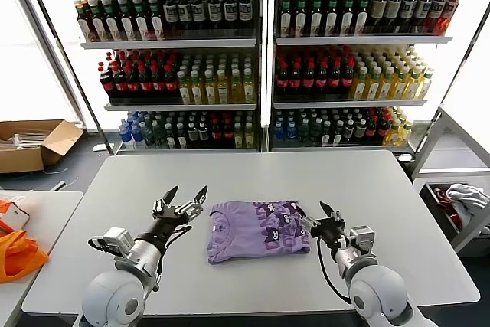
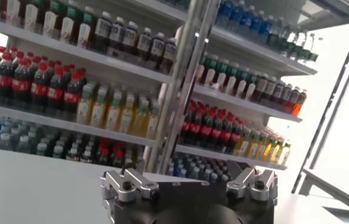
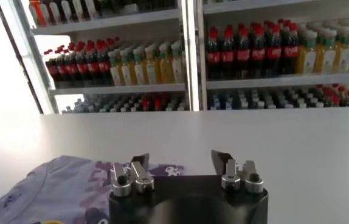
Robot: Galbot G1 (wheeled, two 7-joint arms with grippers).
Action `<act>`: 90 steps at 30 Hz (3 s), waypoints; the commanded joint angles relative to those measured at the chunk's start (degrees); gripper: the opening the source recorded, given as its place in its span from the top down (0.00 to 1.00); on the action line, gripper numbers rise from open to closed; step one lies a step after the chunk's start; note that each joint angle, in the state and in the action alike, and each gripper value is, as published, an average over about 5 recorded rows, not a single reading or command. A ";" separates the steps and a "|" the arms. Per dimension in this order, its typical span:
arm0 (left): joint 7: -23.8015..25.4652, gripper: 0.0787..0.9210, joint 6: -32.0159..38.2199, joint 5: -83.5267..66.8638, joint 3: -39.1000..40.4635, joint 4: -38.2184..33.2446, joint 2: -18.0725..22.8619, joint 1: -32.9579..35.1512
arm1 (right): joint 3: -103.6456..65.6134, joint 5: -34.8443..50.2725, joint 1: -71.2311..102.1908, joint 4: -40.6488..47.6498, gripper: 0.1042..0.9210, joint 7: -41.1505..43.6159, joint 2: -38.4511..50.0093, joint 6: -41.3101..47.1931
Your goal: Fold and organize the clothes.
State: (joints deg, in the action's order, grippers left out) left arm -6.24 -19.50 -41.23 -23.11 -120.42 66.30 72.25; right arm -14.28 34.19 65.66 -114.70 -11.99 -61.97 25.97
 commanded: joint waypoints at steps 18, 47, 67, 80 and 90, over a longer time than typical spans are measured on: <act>0.31 0.12 0.42 0.48 -2.28 -0.37 1.41 3.29 | 26.40 -2.31 -15.47 19.80 0.12 -11.54 -10.65 7.25; 2.66 0.12 2.64 2.88 -4.92 -1.09 0.42 4.92 | -19.72 -7.56 13.98 -11.69 0.12 8.40 1.34 -15.67; 8.87 0.12 9.74 7.33 -17.38 -5.25 -0.04 17.82 | -40.33 -6.41 32.82 -9.08 0.12 16.01 -3.77 -25.90; 9.22 0.12 10.01 8.65 -18.49 -6.61 0.40 17.51 | -38.27 -12.57 32.65 -9.11 0.12 15.83 -6.75 -25.84; 10.38 0.12 9.35 8.82 -18.89 -6.67 0.07 16.58 | -38.70 -12.63 31.53 -8.26 0.12 15.82 -6.83 -25.95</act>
State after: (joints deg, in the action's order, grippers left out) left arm 3.32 -10.26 -33.02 -41.07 -126.62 66.24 88.47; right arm -51.82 22.80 96.47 -123.41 3.48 -68.27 0.72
